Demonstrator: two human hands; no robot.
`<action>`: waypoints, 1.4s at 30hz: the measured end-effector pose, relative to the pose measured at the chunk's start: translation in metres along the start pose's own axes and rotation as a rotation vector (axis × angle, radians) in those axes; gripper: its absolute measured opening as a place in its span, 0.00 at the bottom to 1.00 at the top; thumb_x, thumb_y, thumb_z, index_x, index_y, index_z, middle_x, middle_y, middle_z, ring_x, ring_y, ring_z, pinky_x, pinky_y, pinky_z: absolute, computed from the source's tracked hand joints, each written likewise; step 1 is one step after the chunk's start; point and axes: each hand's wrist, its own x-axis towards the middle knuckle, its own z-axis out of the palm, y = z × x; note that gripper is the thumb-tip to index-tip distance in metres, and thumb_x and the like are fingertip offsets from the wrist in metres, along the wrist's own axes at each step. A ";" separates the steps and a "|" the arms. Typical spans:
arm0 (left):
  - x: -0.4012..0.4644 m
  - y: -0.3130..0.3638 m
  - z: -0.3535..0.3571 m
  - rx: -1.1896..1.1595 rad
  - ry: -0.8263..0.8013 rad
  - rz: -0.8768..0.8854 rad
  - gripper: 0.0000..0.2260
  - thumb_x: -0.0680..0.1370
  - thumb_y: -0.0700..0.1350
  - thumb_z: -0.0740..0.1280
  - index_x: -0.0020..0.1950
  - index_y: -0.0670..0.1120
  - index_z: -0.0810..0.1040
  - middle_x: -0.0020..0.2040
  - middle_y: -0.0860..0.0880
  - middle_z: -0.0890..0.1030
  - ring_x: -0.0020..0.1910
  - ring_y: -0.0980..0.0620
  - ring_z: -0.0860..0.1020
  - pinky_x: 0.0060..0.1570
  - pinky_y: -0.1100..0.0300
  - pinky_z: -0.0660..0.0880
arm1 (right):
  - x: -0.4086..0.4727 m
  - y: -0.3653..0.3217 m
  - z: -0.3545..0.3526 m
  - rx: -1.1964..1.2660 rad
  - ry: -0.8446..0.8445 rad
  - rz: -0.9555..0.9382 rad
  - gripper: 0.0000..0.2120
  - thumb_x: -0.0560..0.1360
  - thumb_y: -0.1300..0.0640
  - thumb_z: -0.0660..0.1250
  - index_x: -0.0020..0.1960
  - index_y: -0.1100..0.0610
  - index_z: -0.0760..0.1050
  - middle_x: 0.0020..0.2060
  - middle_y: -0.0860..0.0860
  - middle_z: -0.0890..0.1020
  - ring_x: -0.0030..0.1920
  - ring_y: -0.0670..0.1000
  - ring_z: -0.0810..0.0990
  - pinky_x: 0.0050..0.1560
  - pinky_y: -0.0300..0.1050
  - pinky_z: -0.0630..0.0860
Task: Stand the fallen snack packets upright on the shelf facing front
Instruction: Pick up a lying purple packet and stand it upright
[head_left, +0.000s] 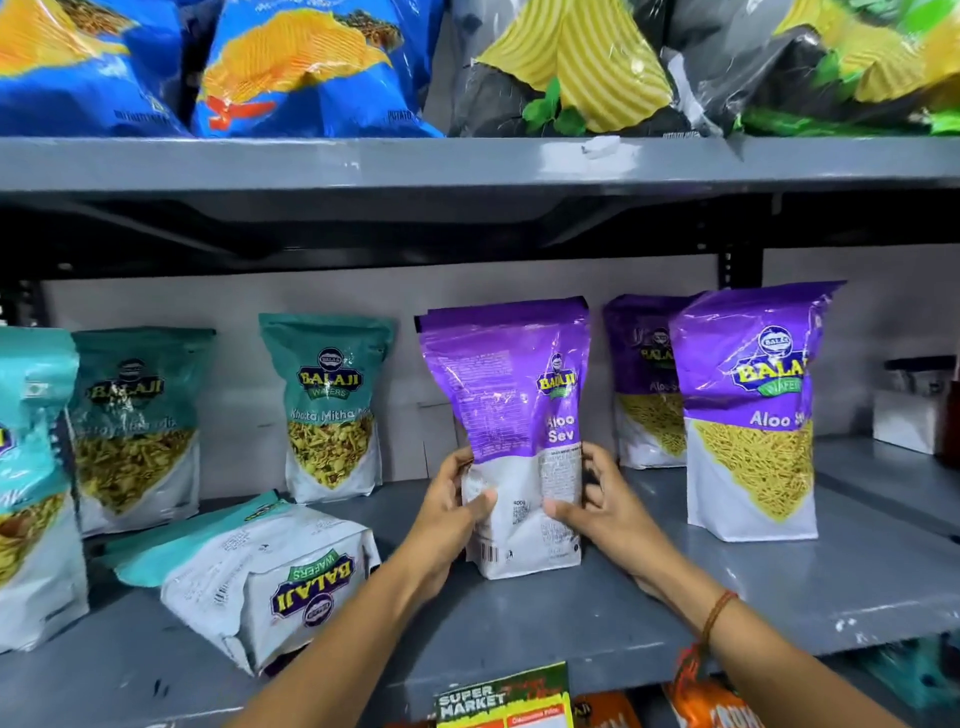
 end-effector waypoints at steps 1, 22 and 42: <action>0.001 -0.001 -0.001 -0.018 0.013 -0.022 0.19 0.71 0.35 0.70 0.59 0.51 0.74 0.58 0.46 0.81 0.55 0.51 0.80 0.59 0.53 0.75 | 0.000 -0.003 0.000 -0.046 0.007 -0.003 0.30 0.68 0.63 0.77 0.63 0.45 0.67 0.63 0.53 0.77 0.56 0.42 0.81 0.56 0.39 0.79; -0.001 -0.005 0.035 0.198 0.476 -0.122 0.08 0.76 0.52 0.69 0.43 0.49 0.80 0.42 0.49 0.82 0.41 0.52 0.78 0.45 0.59 0.71 | -0.012 -0.015 0.002 0.026 0.158 0.221 0.45 0.53 0.43 0.83 0.62 0.50 0.64 0.59 0.50 0.80 0.58 0.47 0.80 0.56 0.42 0.79; -0.002 -0.010 0.042 0.473 0.387 -0.156 0.44 0.47 0.68 0.78 0.59 0.53 0.72 0.55 0.53 0.74 0.56 0.53 0.76 0.63 0.54 0.74 | 0.001 0.007 -0.040 -0.116 -0.124 0.294 0.11 0.78 0.59 0.65 0.60 0.52 0.74 0.55 0.51 0.84 0.53 0.45 0.79 0.52 0.39 0.75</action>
